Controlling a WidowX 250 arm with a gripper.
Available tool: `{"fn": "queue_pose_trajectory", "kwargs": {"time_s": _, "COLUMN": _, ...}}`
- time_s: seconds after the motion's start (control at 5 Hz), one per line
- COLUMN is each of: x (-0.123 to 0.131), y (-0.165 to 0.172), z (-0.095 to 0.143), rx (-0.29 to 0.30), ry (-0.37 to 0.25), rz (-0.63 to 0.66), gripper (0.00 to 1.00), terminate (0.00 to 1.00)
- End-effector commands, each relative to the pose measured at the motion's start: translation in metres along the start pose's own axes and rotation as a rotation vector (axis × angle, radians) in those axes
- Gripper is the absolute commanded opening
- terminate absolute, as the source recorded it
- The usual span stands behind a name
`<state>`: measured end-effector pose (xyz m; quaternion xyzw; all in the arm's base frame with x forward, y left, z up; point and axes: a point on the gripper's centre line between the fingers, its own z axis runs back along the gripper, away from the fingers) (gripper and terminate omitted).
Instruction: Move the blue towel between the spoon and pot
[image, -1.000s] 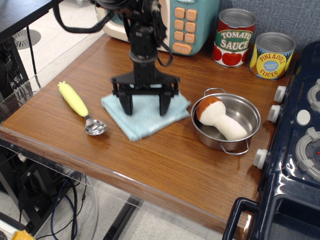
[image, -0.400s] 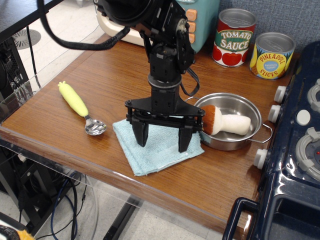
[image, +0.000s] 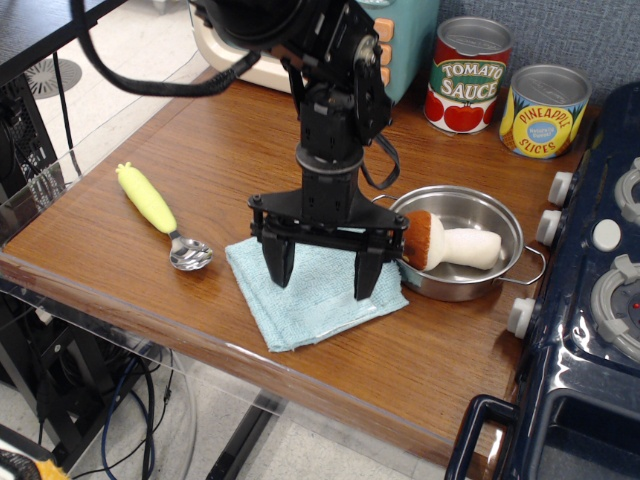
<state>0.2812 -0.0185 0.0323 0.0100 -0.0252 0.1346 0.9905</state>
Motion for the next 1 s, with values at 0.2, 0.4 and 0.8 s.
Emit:
{"fn": "queue_pose_trajectory", "kwargs": {"time_s": 0.2, "x": 0.0, "y": 0.006, "z": 0.097, "rx": -0.062, "ry": -0.221, "rz": -0.066, "gripper": 1.0, "terminate": 0.0}}
{"fn": "queue_pose_trajectory", "kwargs": {"time_s": 0.4, "x": 0.0, "y": 0.006, "z": 0.097, "rx": -0.062, "ry": -0.221, "rz": -0.066, "gripper": 1.0, "terminate": 0.0}}
{"fn": "queue_pose_trajectory", "kwargs": {"time_s": 0.8, "x": 0.0, "y": 0.006, "z": 0.097, "rx": -0.062, "ry": -0.221, "rz": -0.066, "gripper": 1.0, "terminate": 1.0}}
